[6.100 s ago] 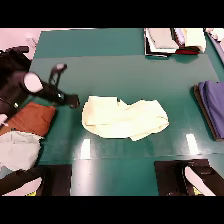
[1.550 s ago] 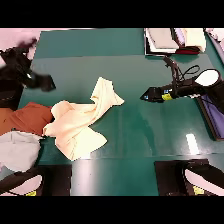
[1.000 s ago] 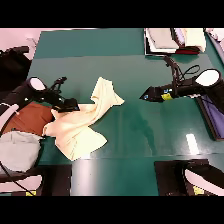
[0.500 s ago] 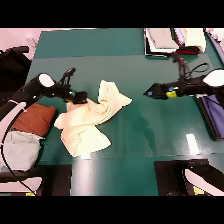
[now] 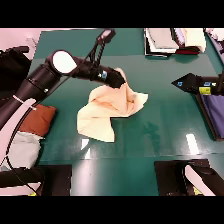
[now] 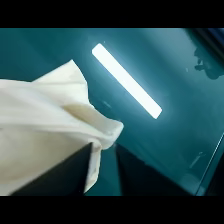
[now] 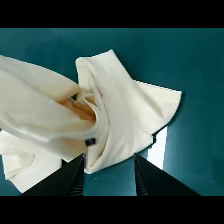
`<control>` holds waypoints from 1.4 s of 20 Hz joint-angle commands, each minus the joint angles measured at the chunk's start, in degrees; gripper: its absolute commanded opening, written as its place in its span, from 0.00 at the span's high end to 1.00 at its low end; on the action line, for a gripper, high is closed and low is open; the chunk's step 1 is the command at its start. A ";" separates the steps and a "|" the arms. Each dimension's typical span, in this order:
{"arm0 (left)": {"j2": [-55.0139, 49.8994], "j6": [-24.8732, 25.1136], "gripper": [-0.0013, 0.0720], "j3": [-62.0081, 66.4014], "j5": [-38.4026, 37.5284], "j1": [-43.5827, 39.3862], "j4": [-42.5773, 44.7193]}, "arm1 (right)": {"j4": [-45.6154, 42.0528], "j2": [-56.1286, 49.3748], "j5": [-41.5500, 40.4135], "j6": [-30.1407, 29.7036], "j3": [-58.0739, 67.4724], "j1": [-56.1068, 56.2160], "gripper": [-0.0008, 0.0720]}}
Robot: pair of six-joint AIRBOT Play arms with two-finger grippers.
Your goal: Fold the shirts.
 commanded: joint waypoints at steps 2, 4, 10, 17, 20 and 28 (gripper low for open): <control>-0.04 -3.39 0.23 4.11 -12.09 4.39 6.60 | 0.04 0.94 0.90 0.00 -0.02 0.28 0.52; 0.07 -5.90 0.23 3.39 -21.33 10.75 10.93 | -0.04 0.92 0.22 -0.02 -0.02 2.34 0.52; 8.68 -6.82 0.23 -19.41 -21.03 24.37 11.63 | 0.04 -5.68 -2.10 -0.02 0.00 9.29 0.52; 11.15 -6.71 0.23 -42.84 -8.24 24.39 7.85 | 0.07 -24.94 -5.03 -0.02 11.23 18.14 0.25; 10.47 -5.99 0.23 -43.65 -5.42 24.39 4.02 | -0.55 -32.94 -5.01 1.07 17.46 19.21 0.26; 8.46 -6.23 0.40 -43.60 1.07 16.06 2.84 | -0.39 -44.89 -1.14 2.99 25.86 20.92 0.30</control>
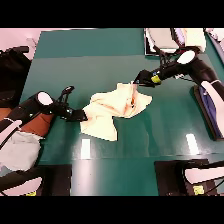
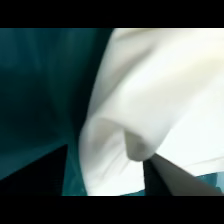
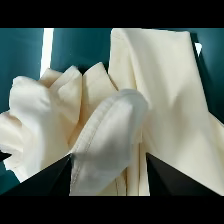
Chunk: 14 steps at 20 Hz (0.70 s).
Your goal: Fold the shirts.
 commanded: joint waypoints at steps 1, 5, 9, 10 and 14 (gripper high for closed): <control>-0.52 -0.09 0.72 -0.20 4.20 -4.22 0.31 | 0.02 -3.54 0.04 0.63 2.27 1.57 0.30; -0.28 -0.61 0.95 0.87 2.86 -2.14 0.72 | 0.07 -3.26 -5.07 -0.39 2.27 2.78 0.97; -0.26 -0.48 0.95 11.15 -6.58 2.73 4.96 | -0.13 2.78 -10.08 -2.12 2.27 2.25 0.97; -0.26 -0.48 0.95 14.64 -8.37 3.50 6.49 | -0.15 5.03 -10.99 -2.25 2.27 1.68 0.97; -0.26 0.13 0.95 25.44 -11.58 3.82 8.98 | -6.51 12.68 -7.61 -2.69 2.27 -0.46 0.97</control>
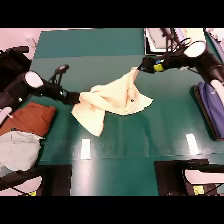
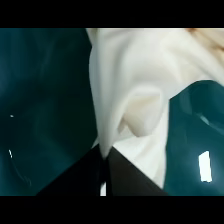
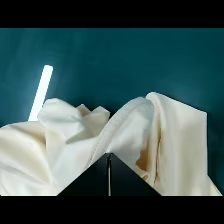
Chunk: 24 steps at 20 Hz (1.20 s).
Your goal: Fold the shirts.
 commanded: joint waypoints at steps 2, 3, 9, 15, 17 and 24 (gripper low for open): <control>0.04 0.39 0.95 12.07 -5.07 0.81 5.07 | -11.52 8.98 0.09 -0.61 0.04 -0.94 0.97; 0.13 0.39 0.95 15.87 -6.69 0.81 6.71 | -12.02 11.80 -0.74 -0.66 0.07 -1.05 0.97; 8.13 0.17 0.95 39.41 -9.18 0.79 10.84 | -11.80 28.44 6.01 -0.72 0.04 -7.85 0.97; 9.97 -0.11 0.95 36.04 -16.17 0.79 10.73 | -11.30 18.82 17.38 0.90 -0.07 -4.59 0.40; 9.97 -0.09 0.95 30.80 -16.28 0.79 10.75 | -11.26 11.65 16.90 2.75 -0.07 -1.16 0.26; 9.97 -0.04 0.95 21.38 -16.79 0.81 10.93 | 5.14 -14.21 9.29 5.51 -0.07 3.10 0.26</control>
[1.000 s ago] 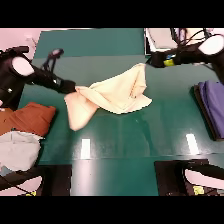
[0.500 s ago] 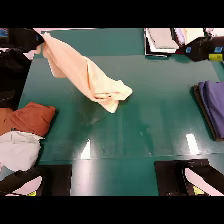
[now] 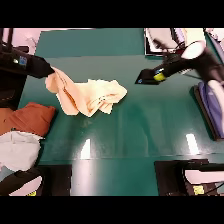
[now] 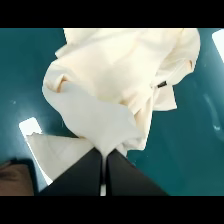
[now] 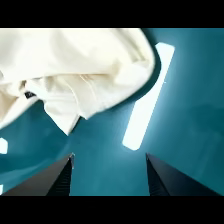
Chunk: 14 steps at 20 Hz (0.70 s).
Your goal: Fold the shirts.
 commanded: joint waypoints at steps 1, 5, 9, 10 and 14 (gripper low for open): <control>0.07 0.00 0.95 -2.49 0.33 -0.02 0.07 | 9.40 -11.50 -4.55 2.27 0.02 1.16 0.26; 0.07 -0.02 0.95 -2.49 2.54 -0.02 0.04 | 15.54 -18.14 -5.79 2.54 0.07 1.77 0.26; 0.07 0.00 0.95 -2.49 3.41 0.00 0.04 | 18.25 -19.28 -12.72 -1.60 0.09 4.90 0.71; 0.07 0.07 0.95 -2.49 3.41 0.00 0.09 | 18.49 -18.53 -15.10 -3.61 0.09 5.57 0.94; 1.60 0.17 0.95 2.82 3.04 0.00 7.23 | 18.25 -7.50 -20.55 -9.44 0.55 3.30 0.97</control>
